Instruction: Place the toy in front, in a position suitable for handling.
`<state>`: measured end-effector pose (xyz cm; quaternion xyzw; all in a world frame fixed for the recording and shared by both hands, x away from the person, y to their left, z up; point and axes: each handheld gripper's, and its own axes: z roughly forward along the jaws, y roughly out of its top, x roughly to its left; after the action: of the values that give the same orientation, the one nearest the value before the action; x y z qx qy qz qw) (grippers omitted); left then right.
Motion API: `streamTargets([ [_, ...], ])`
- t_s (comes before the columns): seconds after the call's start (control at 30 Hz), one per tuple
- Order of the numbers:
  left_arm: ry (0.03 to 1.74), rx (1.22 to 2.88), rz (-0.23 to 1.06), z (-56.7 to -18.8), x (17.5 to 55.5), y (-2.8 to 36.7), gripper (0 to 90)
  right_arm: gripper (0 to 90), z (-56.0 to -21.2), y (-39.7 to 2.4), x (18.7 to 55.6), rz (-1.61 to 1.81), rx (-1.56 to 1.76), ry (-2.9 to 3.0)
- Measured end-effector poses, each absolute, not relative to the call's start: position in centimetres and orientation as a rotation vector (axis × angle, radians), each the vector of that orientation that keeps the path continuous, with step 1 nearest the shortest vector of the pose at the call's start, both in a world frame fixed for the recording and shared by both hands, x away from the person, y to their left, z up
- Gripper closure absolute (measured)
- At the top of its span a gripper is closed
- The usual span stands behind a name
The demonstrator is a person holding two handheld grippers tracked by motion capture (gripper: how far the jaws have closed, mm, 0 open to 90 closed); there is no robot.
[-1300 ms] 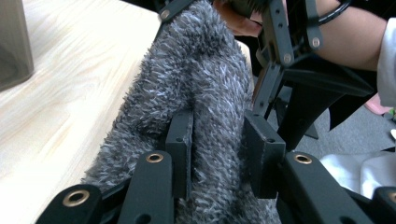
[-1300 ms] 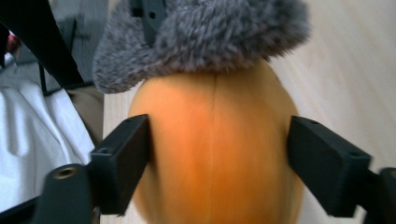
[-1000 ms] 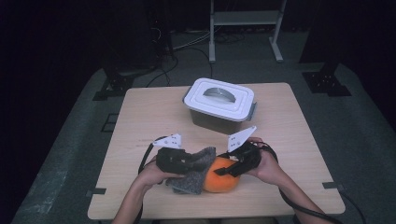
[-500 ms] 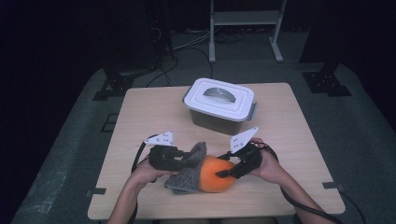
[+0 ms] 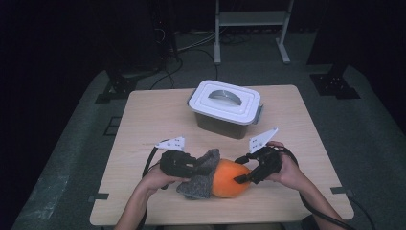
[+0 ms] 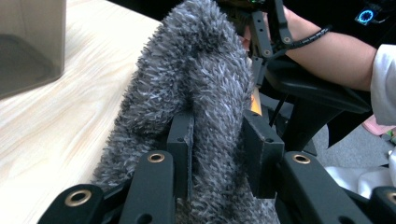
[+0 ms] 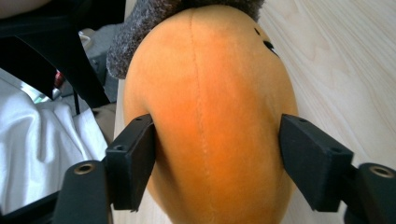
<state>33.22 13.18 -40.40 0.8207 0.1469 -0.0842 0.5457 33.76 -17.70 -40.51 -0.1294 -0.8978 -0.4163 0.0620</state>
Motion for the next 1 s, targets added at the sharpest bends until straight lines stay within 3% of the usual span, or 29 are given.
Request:
streamTargets([
  [0.27, 0.318, 1.946, -0.2, -39.9, 32.8, 11.8, 67.0, 24.8, -38.2, -16.5, 32.0, -1.281, -0.376, -2.787],
  [0.43, 0.312, 1.968, -0.205, -40.1, 32.6, 11.3, 66.9, 21.6, -39.5, -14.5, 31.9, -1.225, -0.402, -2.819],
  [0.5, 0.315, 1.97, -0.207, -40.3, 32.7, 11.4, 67.0, 26.4, -39.8, -14.3, 32.0, -1.225, -0.42, -2.801],
  [0.53, 0.332, 1.963, -0.209, -40.4, 32.9, 11.8, 67.0, 43.5, -39.9, -14.1, 31.9, -1.241, -0.412, -2.817],
  [0.6, 0.341, 1.949, -0.201, -40.2, 33.0, 12.4, 67.0, 51.2, -39.6, -14.1, 31.9, -1.271, -0.397, -2.816],
  [0.83, 0.338, 1.911, -0.143, -38.5, 33.0, 14.2, 67.0, 53.7, -38.6, -13.1, 32.6, -1.383, -0.315, -2.795],
  [1.0, 0.352, 1.928, -0.108, -38.2, 32.8, 15.0, 67.0, 50.5, -39.3, -11.9, 33.9, -1.39, -0.225, -2.729],
])
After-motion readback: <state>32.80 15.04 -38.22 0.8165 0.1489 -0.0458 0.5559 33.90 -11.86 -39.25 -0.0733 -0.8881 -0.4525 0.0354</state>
